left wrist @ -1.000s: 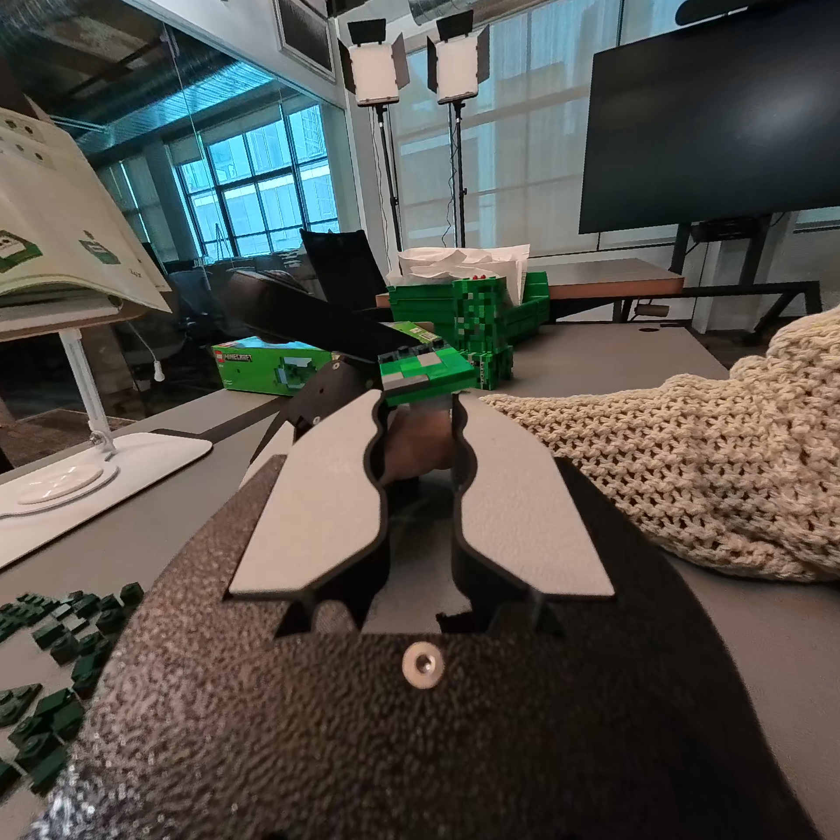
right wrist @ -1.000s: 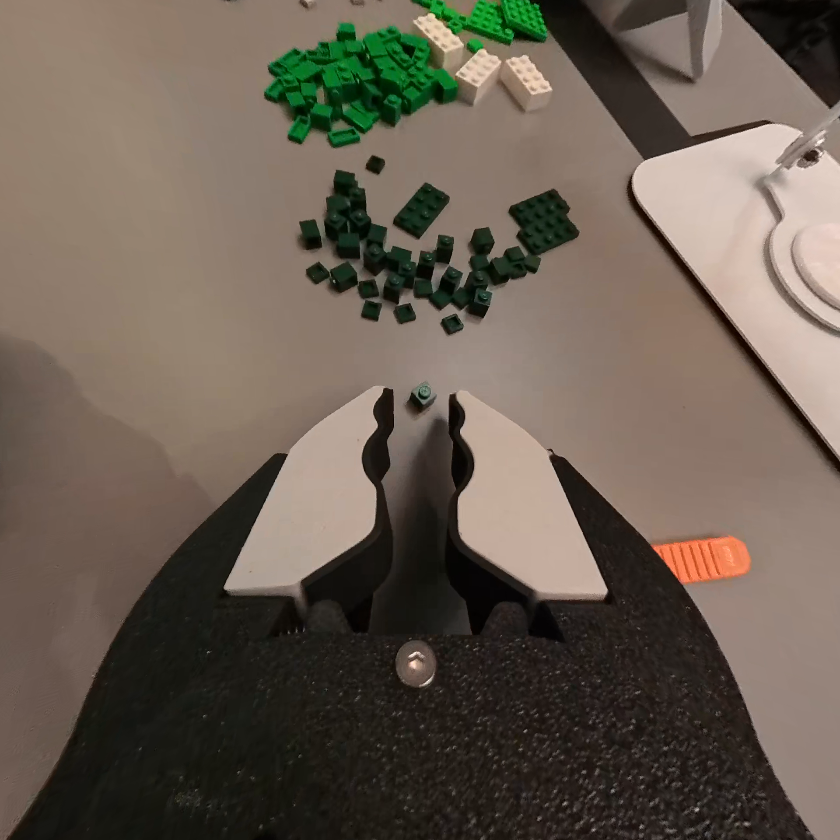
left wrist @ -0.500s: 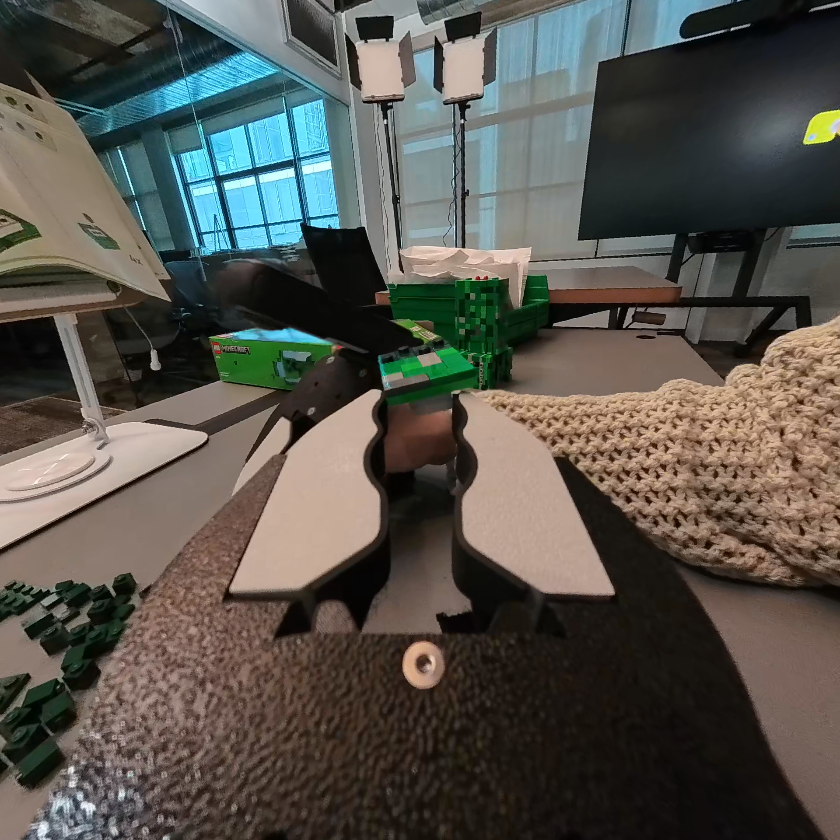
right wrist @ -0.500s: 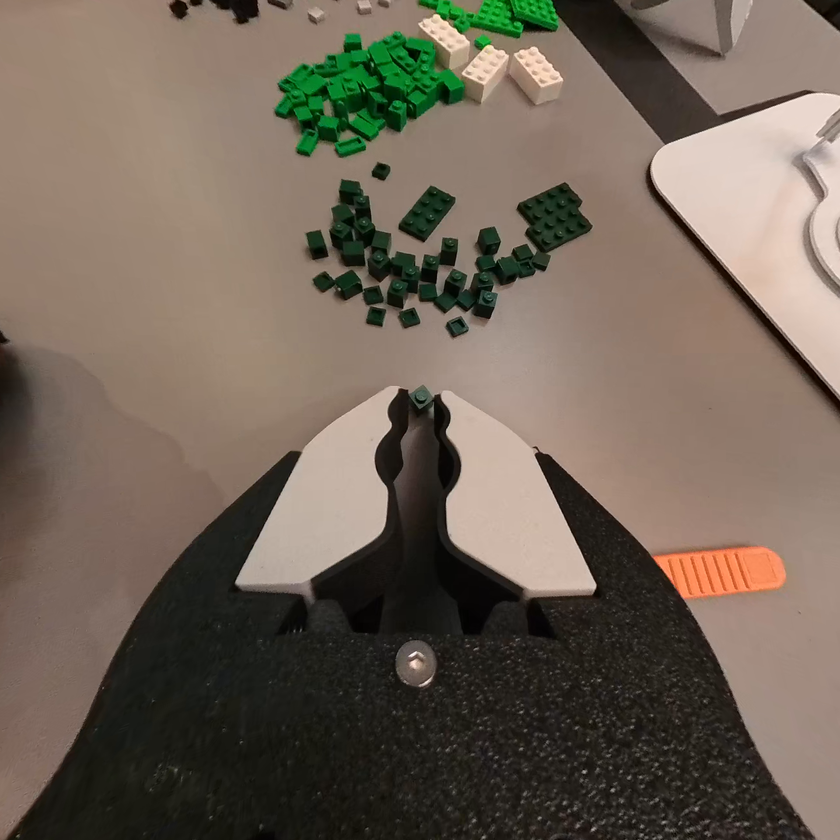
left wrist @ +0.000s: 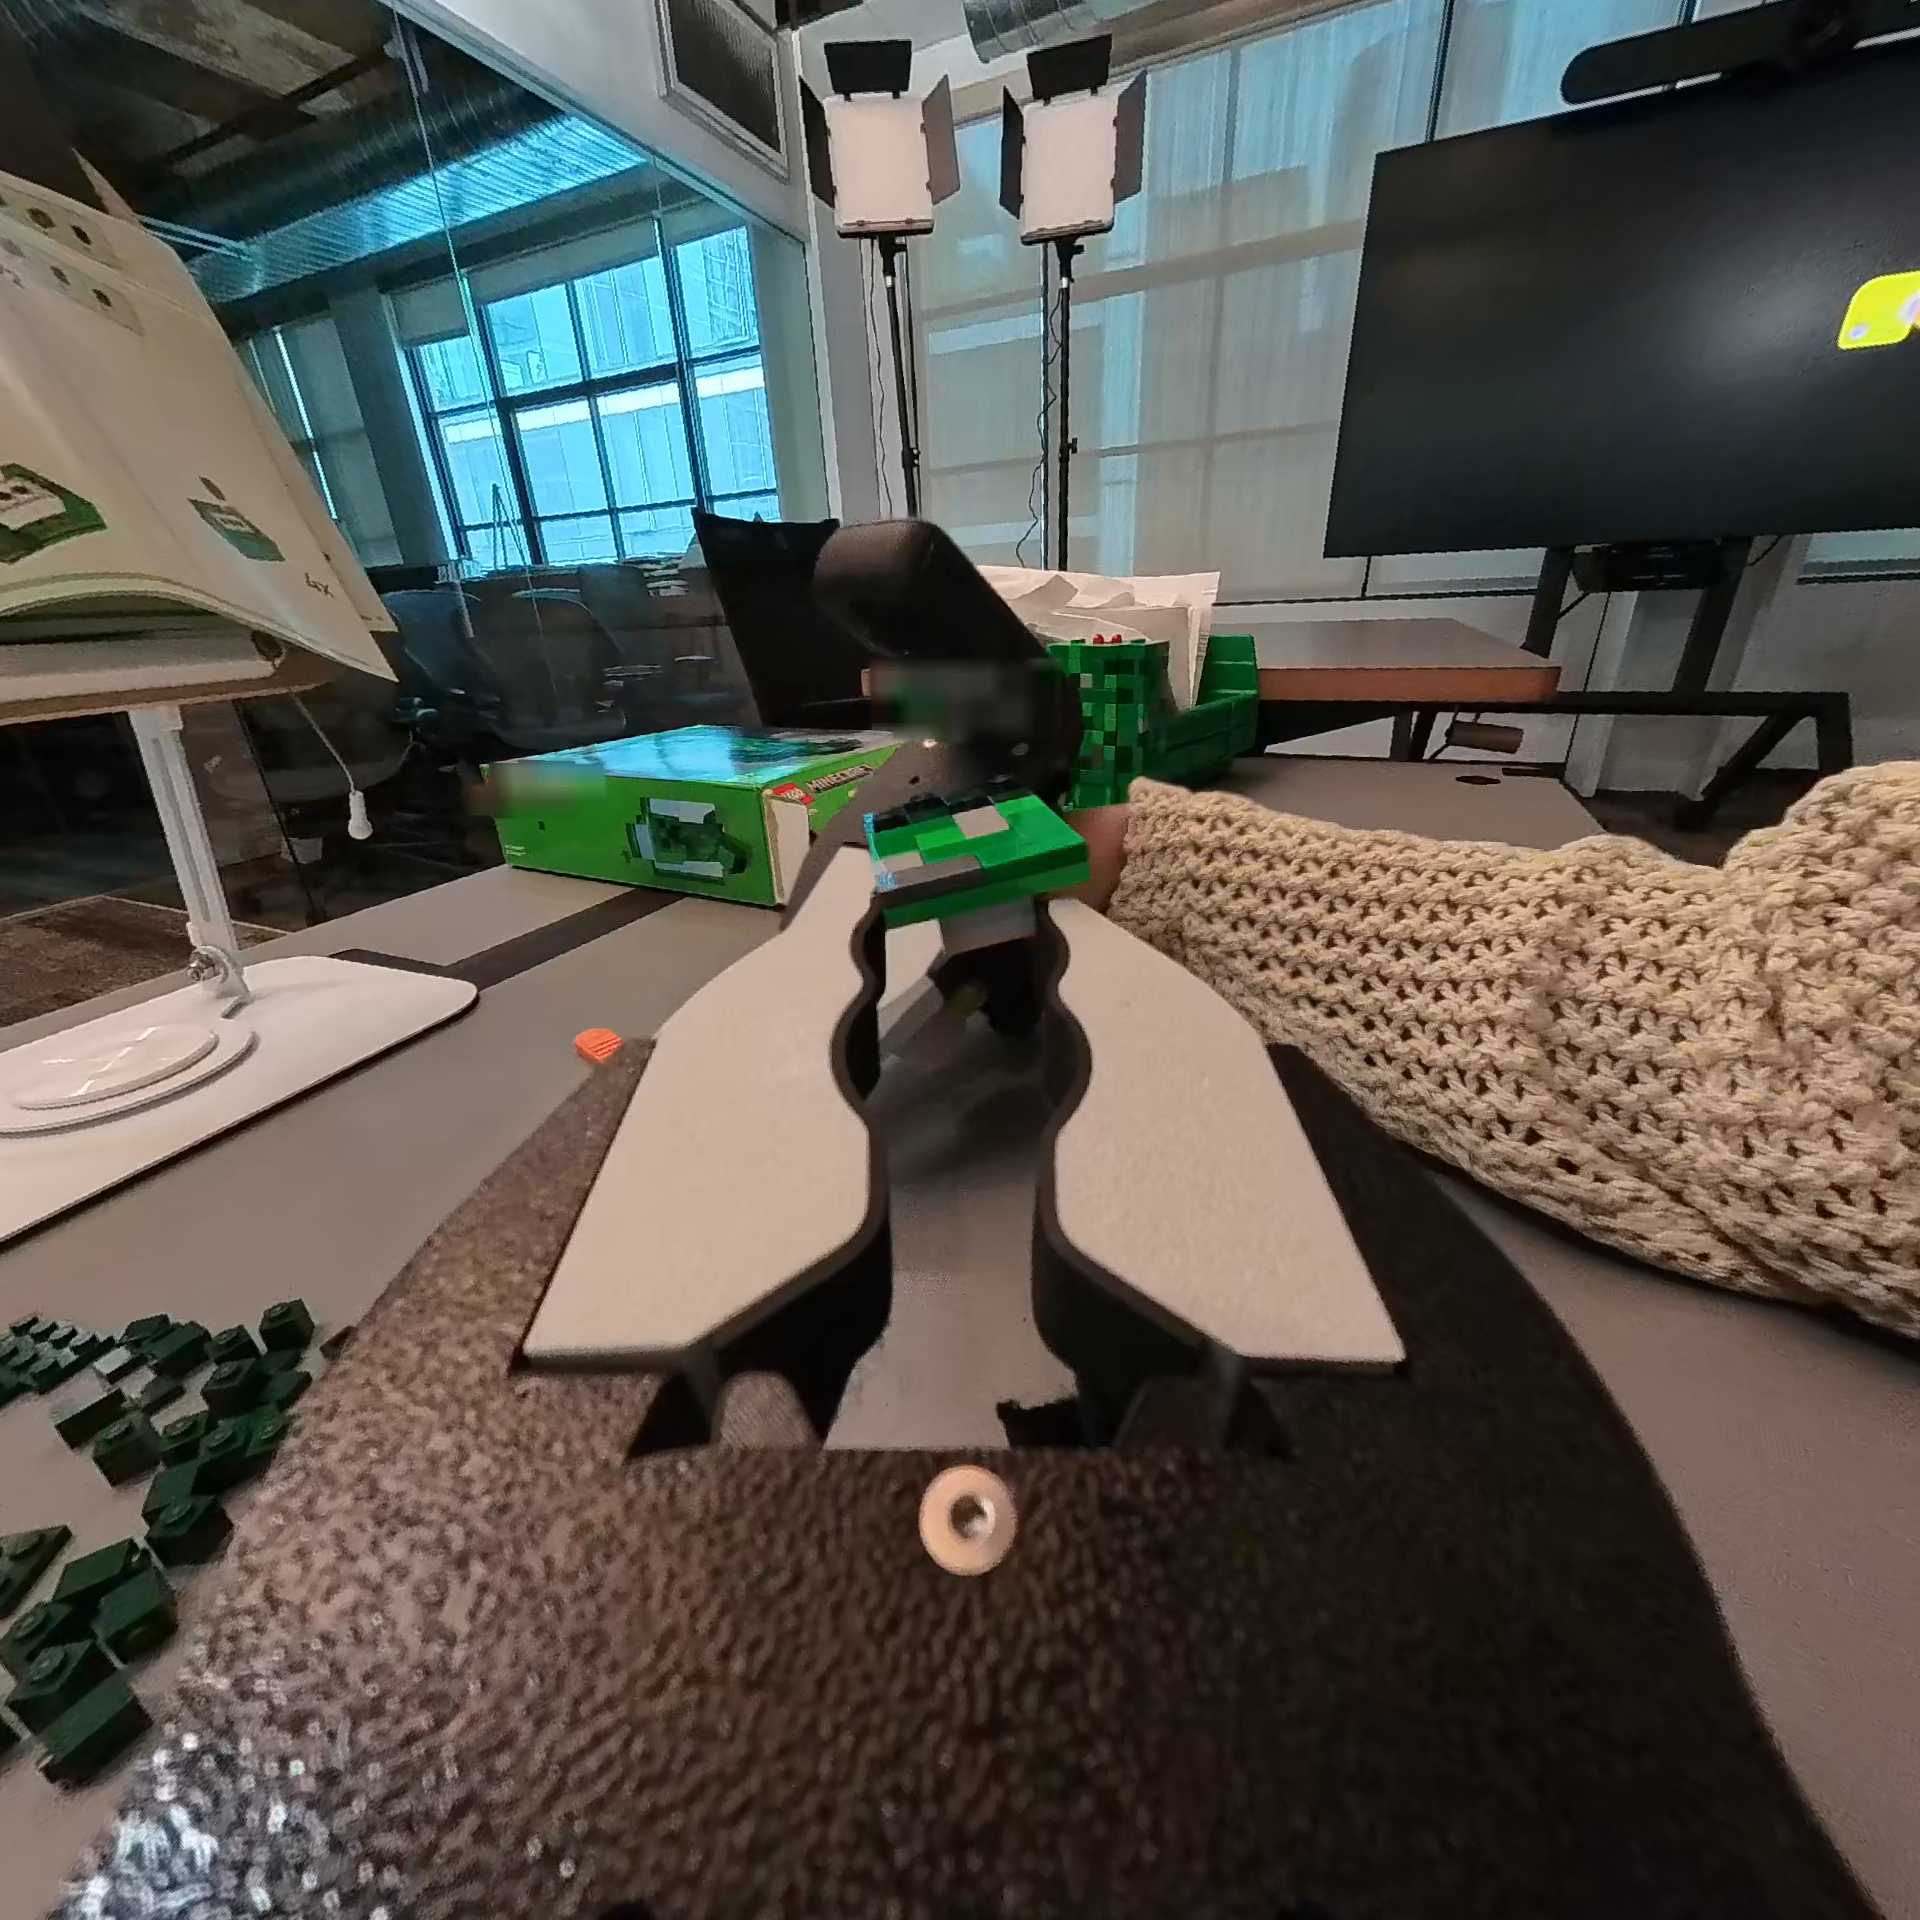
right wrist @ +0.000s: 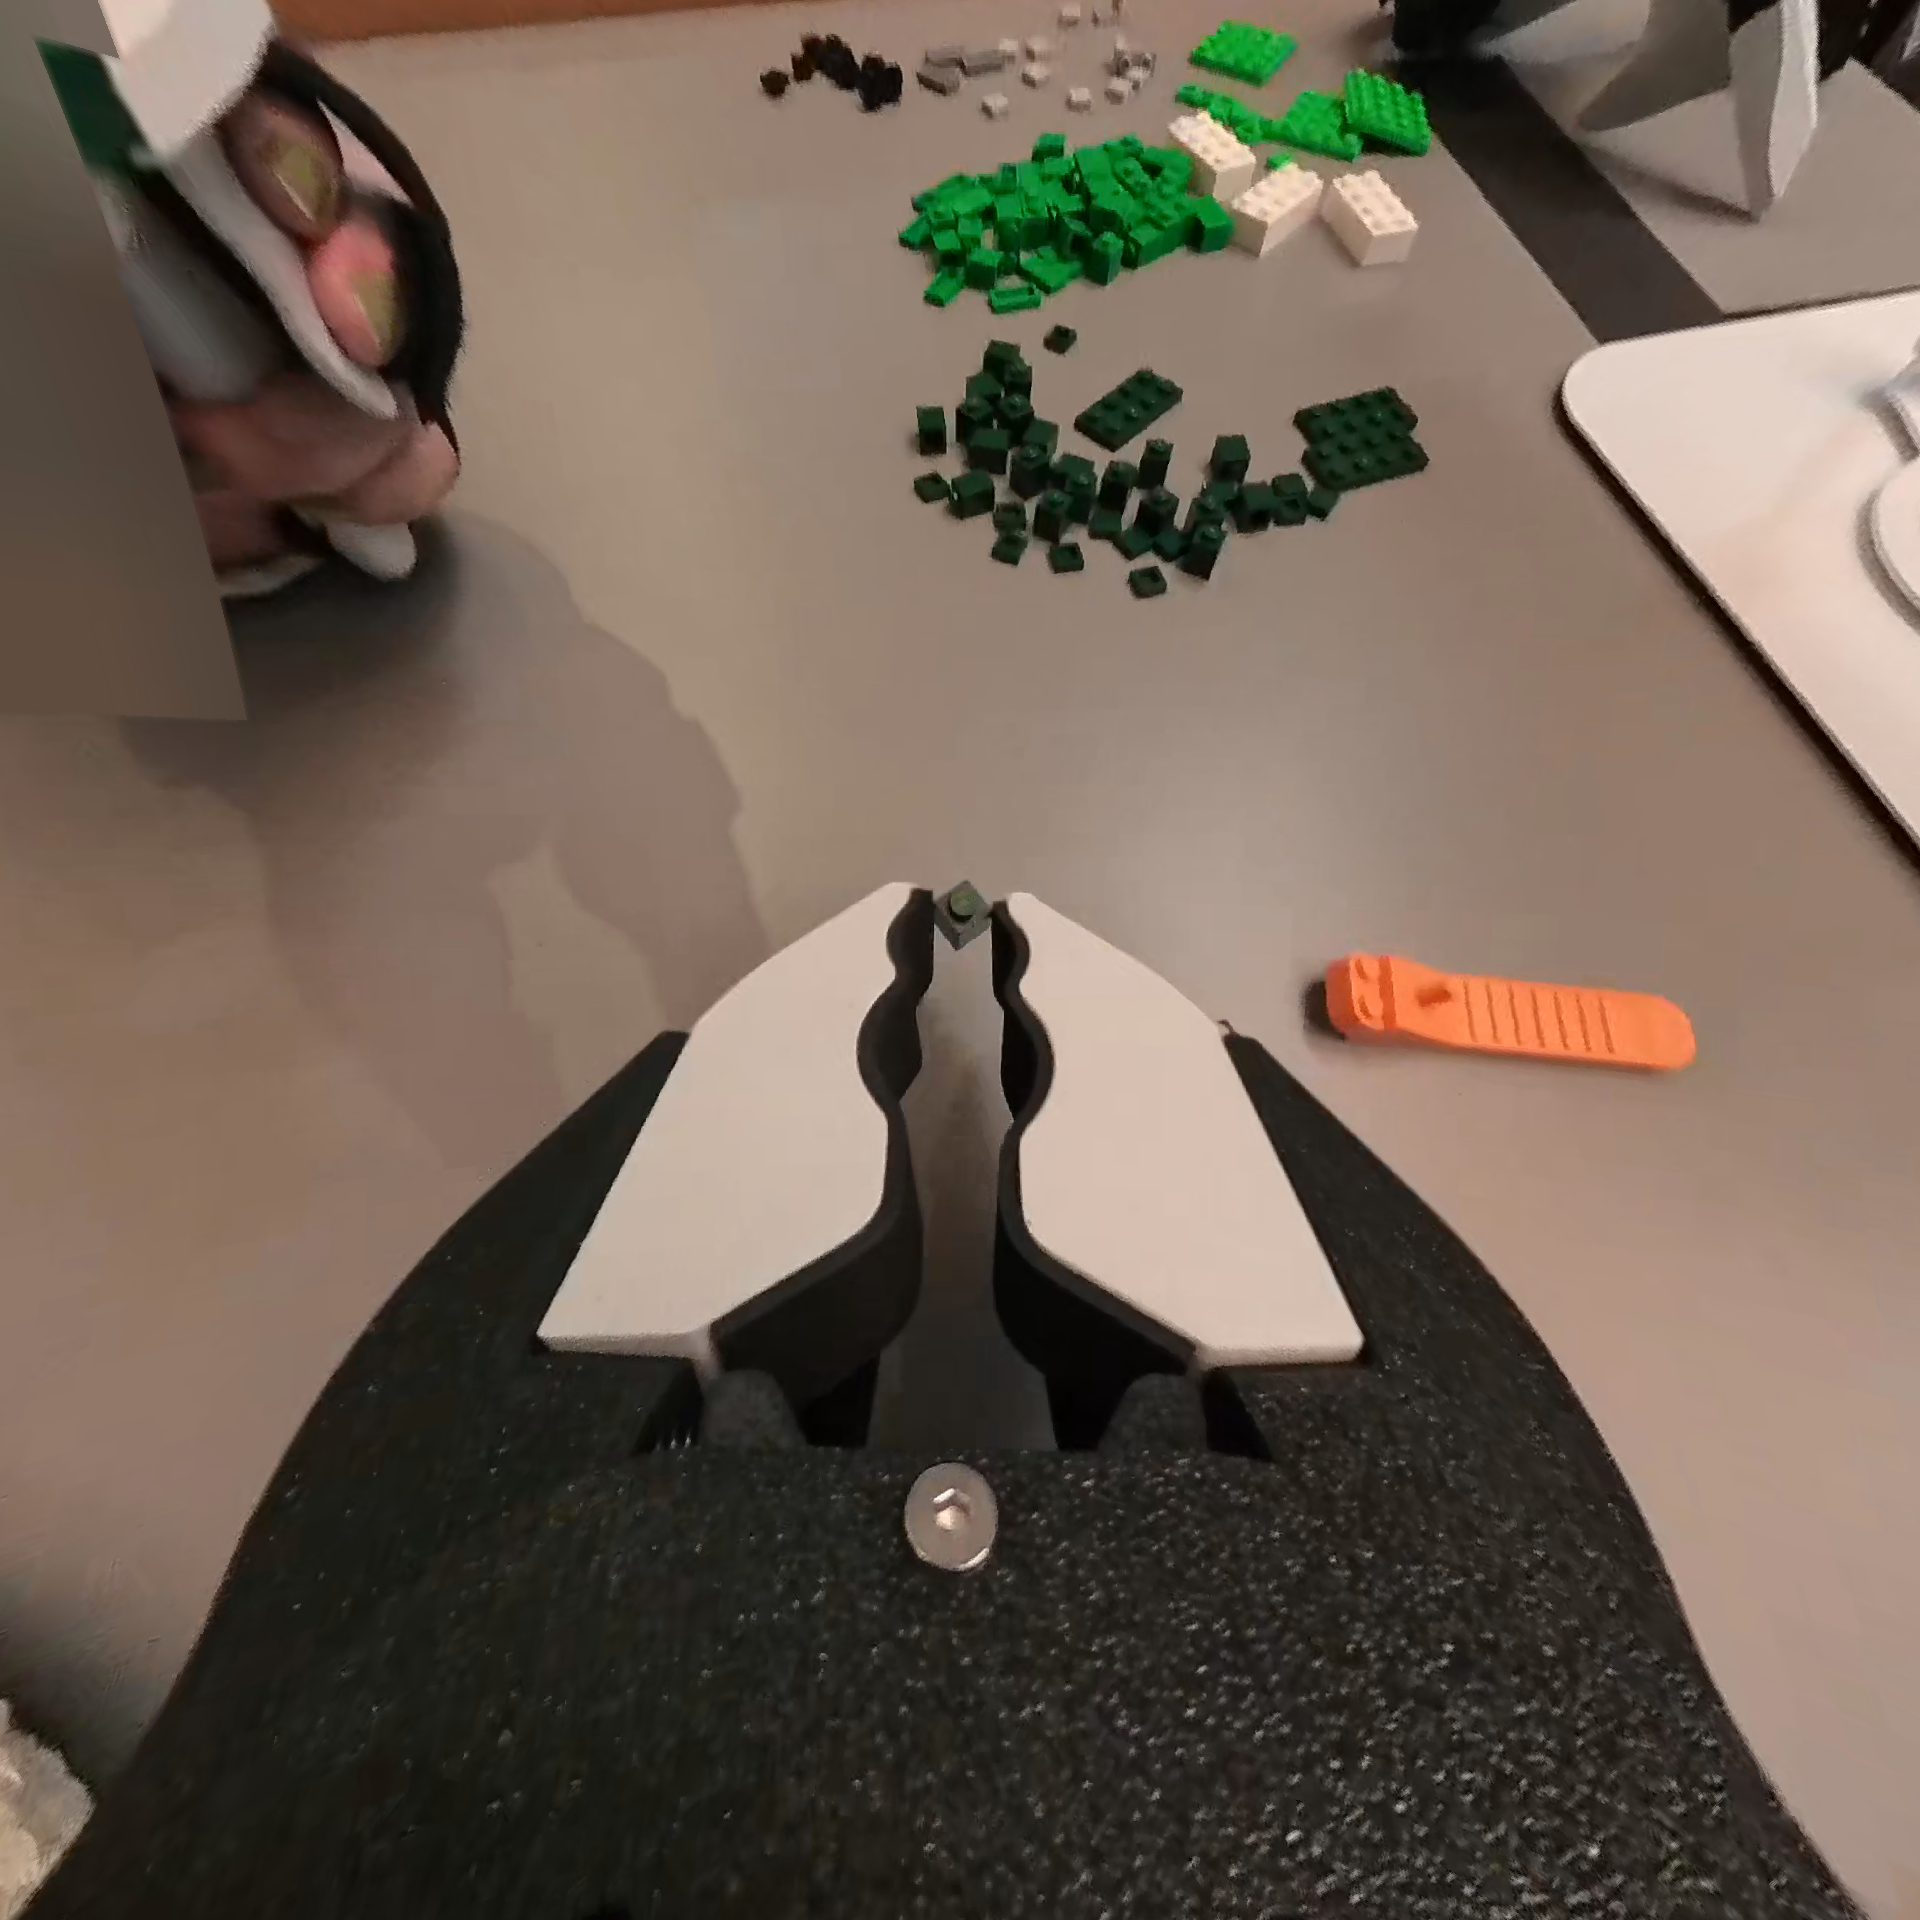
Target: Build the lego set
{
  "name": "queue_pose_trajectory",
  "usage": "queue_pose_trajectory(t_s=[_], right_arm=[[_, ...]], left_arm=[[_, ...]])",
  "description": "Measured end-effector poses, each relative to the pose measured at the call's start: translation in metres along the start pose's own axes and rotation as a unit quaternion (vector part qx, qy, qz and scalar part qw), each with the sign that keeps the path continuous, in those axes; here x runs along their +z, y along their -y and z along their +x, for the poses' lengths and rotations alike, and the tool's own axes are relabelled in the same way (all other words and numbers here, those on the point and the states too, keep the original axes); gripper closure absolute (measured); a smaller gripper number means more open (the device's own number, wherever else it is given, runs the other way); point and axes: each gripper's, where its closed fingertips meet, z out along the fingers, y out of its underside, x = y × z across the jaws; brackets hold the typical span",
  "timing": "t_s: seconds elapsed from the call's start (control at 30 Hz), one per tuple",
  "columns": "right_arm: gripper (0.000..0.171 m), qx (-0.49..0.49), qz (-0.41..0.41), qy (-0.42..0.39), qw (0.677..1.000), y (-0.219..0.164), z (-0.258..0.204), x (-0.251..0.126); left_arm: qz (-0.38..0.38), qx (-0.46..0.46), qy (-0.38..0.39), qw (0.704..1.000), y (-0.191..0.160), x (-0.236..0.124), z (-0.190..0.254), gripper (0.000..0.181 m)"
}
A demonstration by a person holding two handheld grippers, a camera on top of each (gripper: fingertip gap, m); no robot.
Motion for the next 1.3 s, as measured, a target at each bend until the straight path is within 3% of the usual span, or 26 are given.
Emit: queue_pose_trajectory(t_s=[0.33, 0.47, 0.67, 0.77, 1.0, 1.3], right_arm=[[0.161, -0.009, -0.077, -0.023, 0.997, -0.027, 0.006, 0.007], [0.145, 0.019, -0.081, -0.029, 0.996, -0.026, 0.009, 0.004], [0.151, 0.031, 0.035, -0.077, 0.996, 0.036, 0.022, -0.007], [0.151, 0.067, 0.053, -0.075, 0.994, 0.063, 0.019, 0.015], [0.153, 0.063, 0.005, -0.094, 0.994, 0.070, 0.007, 0.086], [0.153, -0.010, -0.053, -0.110, 0.993, 0.064, -0.005, 0.124]], left_arm=[[0.004, -0.006, 0.005, 1.000, 0.002, -0.001, -0.004, 0.155], [0.005, -0.001, 0.009, 1.000, 0.004, -0.002, -0.006, 0.155], [0.012, -0.004, 0.022, 1.000, 0.007, -0.005, -0.012, 0.155], [0.019, 0.010, 0.026, 0.999, 0.010, -0.006, -0.011, 0.155], [0.062, 0.135, 0.069, 0.986, 0.034, -0.017, -0.006, 0.153], [0.051, 0.132, 0.050, 0.989, 0.028, -0.011, 0.000, 0.155]])
